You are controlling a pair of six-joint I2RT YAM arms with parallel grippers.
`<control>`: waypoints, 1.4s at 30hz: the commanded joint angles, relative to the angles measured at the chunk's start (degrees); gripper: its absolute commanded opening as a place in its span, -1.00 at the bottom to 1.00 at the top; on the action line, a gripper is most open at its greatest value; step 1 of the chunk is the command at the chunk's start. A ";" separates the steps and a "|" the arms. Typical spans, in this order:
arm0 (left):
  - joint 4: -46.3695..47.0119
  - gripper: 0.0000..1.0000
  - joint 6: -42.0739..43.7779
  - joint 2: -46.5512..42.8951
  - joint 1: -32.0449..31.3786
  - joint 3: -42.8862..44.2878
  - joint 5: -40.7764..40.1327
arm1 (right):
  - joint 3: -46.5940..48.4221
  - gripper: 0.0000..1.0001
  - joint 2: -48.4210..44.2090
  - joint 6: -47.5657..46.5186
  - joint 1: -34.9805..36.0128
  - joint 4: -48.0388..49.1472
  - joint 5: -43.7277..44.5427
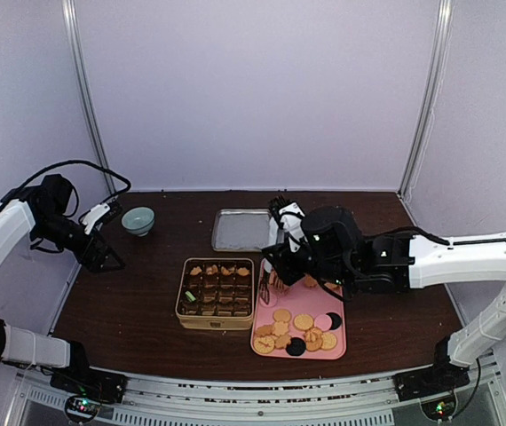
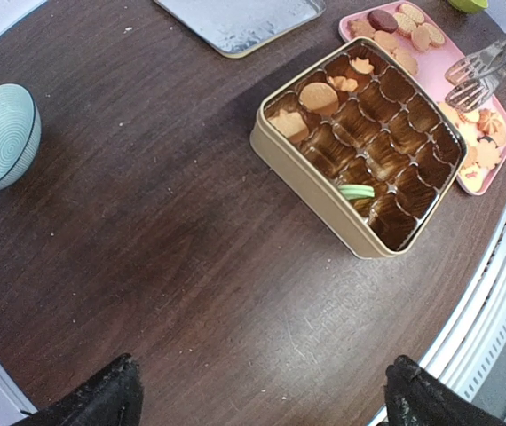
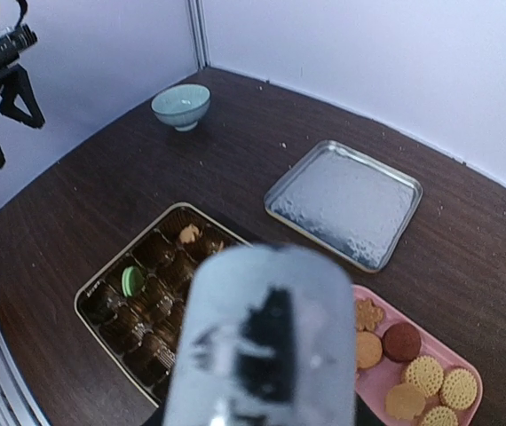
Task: Pack the cookies
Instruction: Pick up the fake cookies from the plate.
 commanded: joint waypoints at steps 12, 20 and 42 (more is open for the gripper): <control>-1.05 0.96 0.51 0.88 0.43 2.80 1.50 | -7.50 -0.21 -2.60 4.99 0.07 1.82 3.66; -1.07 0.96 0.70 0.49 0.45 2.72 1.17 | -9.45 -0.18 -1.11 6.91 0.10 1.96 3.10; -1.16 0.96 0.61 0.56 0.44 3.16 0.84 | -2.97 -0.47 -5.71 3.47 -0.38 -1.44 4.40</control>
